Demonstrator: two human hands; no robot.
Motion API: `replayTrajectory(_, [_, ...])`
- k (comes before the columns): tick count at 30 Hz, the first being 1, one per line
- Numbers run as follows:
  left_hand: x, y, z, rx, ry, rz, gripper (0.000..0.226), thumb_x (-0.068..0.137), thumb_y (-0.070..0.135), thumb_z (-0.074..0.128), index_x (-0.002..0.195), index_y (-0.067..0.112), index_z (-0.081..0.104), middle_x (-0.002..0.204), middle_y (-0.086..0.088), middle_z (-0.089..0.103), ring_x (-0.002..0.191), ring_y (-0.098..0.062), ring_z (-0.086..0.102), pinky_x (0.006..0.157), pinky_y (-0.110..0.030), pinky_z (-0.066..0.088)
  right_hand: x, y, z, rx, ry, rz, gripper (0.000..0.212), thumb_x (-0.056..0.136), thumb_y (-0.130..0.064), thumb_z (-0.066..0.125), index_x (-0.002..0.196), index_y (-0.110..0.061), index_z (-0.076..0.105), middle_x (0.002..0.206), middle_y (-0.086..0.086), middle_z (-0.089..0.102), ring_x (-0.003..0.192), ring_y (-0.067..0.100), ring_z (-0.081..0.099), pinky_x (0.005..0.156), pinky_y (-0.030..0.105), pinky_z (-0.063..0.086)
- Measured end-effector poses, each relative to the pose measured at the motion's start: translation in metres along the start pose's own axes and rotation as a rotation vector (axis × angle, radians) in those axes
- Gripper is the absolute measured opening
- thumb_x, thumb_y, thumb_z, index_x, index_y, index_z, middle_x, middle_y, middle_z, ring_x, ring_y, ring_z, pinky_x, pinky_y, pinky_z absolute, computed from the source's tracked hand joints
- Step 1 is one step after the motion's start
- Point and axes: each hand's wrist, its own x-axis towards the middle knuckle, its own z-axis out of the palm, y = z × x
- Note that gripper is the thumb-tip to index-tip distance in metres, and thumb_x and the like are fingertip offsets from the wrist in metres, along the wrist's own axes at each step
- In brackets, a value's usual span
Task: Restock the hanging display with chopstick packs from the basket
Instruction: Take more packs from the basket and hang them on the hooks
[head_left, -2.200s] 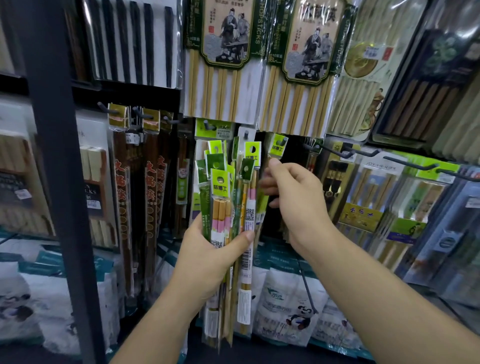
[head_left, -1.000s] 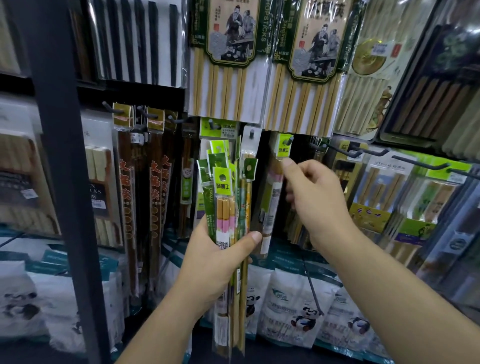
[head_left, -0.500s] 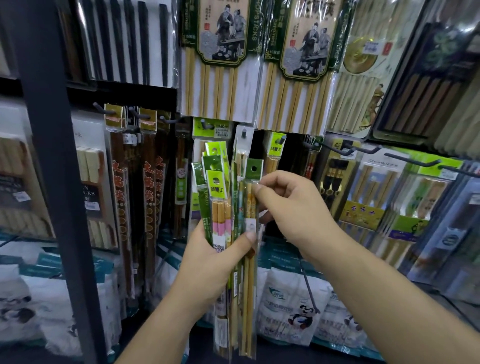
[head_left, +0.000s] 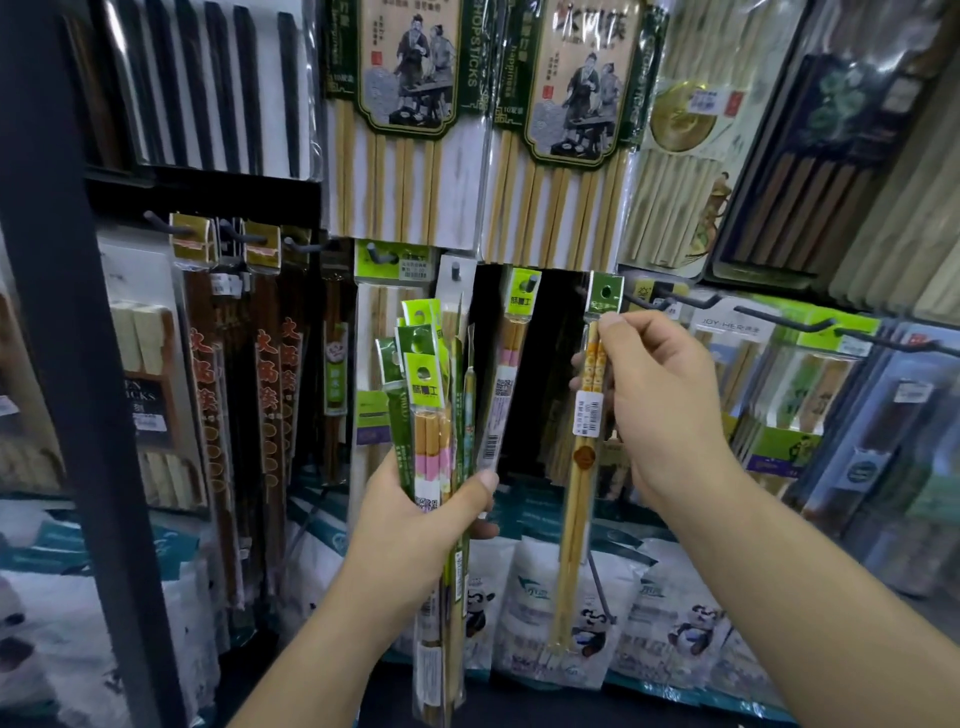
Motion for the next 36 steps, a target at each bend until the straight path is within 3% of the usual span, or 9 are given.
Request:
replayTrajectory(4, [0.001, -0.003, 0.007, 0.002, -0.019, -0.009, 0.023, 0.084, 0.020, 0.080, 0.101, 0.014, 0.066, 0.082, -0.005, 0.074, 0.070, -0.028, 0.073, 0.063, -0.027, 0.060, 0.003, 0.000, -0.004, -0.036, 0.032, 0.013, 0.025, 0.103, -0.028, 0.059, 0.084, -0.012, 0.065, 0.077, 0.017, 0.068, 0.070, 0.025, 0.062, 0.071, 0.047, 0.058])
replayTrajectory(7, [0.001, -0.004, 0.009, 0.002, -0.021, -0.006, 0.026, 0.083, 0.023, 0.081, 0.102, 0.013, 0.066, 0.083, -0.006, 0.074, 0.074, -0.028, 0.073, 0.064, -0.029, 0.062, 0.005, 0.001, -0.005, -0.053, 0.020, 0.029, 0.026, 0.102, -0.032, 0.059, 0.086, -0.014, 0.067, 0.082, 0.018, 0.070, 0.071, 0.025, 0.063, 0.071, 0.048, 0.056])
replayTrajectory(11, [0.001, -0.004, 0.009, 0.001, -0.021, -0.008, 0.041, 0.071, 0.037, 0.080, 0.101, 0.013, 0.066, 0.083, -0.008, 0.074, 0.073, -0.030, 0.074, 0.064, -0.030, 0.062, 0.012, 0.004, -0.005, -0.070, -0.001, 0.046, 0.026, 0.103, -0.033, 0.059, 0.083, -0.018, 0.067, 0.071, 0.003, 0.071, 0.063, 0.014, 0.066, 0.058, 0.031, 0.052])
replayTrajectory(16, [0.002, -0.005, 0.007, 0.006, -0.019, 0.011, 0.031, 0.072, 0.037, 0.079, 0.094, 0.019, 0.066, 0.075, -0.010, 0.072, 0.070, -0.029, 0.072, 0.064, -0.033, 0.063, 0.017, 0.005, -0.002, -0.041, 0.015, 0.054, 0.027, 0.103, -0.029, 0.059, 0.079, -0.017, 0.064, 0.066, -0.001, 0.068, 0.059, 0.010, 0.065, 0.053, 0.020, 0.050])
replayTrajectory(21, [0.004, -0.006, 0.007, 0.007, -0.018, 0.014, 0.035, 0.075, 0.034, 0.080, 0.098, 0.012, 0.065, 0.081, -0.011, 0.073, 0.073, -0.034, 0.072, 0.065, -0.032, 0.062, 0.015, 0.008, -0.001, -0.045, 0.029, 0.047, 0.030, 0.103, -0.029, 0.059, 0.076, -0.016, 0.063, 0.073, 0.014, 0.065, 0.062, 0.016, 0.063, 0.059, 0.032, 0.052])
replayTrajectory(23, [0.004, -0.007, 0.006, 0.015, -0.030, 0.018, 0.032, 0.079, 0.030, 0.080, 0.098, 0.008, 0.065, 0.082, -0.010, 0.073, 0.073, -0.034, 0.072, 0.065, -0.030, 0.061, 0.015, 0.008, -0.002, -0.023, 0.029, 0.028, 0.032, 0.103, -0.028, 0.060, 0.073, -0.016, 0.063, 0.071, 0.010, 0.063, 0.063, 0.018, 0.061, 0.058, 0.030, 0.053])
replayTrajectory(27, [0.004, -0.007, 0.006, 0.019, -0.030, 0.012, 0.037, 0.076, 0.034, 0.080, 0.098, 0.008, 0.066, 0.081, -0.008, 0.072, 0.073, -0.030, 0.073, 0.067, -0.035, 0.062, 0.015, 0.005, -0.003, -0.024, 0.041, -0.004, 0.033, 0.103, -0.030, 0.060, 0.071, -0.018, 0.063, 0.072, 0.008, 0.061, 0.068, 0.025, 0.059, 0.068, 0.042, 0.054])
replayTrajectory(31, [0.004, -0.007, 0.007, 0.032, -0.032, 0.010, 0.040, 0.073, 0.038, 0.080, 0.097, 0.009, 0.065, 0.082, -0.009, 0.073, 0.072, -0.031, 0.073, 0.067, -0.036, 0.063, 0.018, 0.003, 0.000, 0.002, 0.049, -0.011, 0.034, 0.103, -0.025, 0.059, 0.070, -0.017, 0.062, 0.063, 0.000, 0.060, 0.060, 0.016, 0.060, 0.054, 0.025, 0.051])
replayTrajectory(36, [0.005, -0.010, 0.006, 0.053, -0.028, 0.022, 0.023, 0.085, 0.024, 0.080, 0.095, 0.010, 0.064, 0.077, -0.008, 0.073, 0.069, -0.028, 0.073, 0.065, -0.032, 0.062, 0.021, 0.001, 0.003, 0.009, 0.052, -0.049, 0.034, 0.104, -0.022, 0.058, 0.071, -0.014, 0.060, 0.065, 0.003, 0.058, 0.060, 0.017, 0.058, 0.054, 0.021, 0.051])
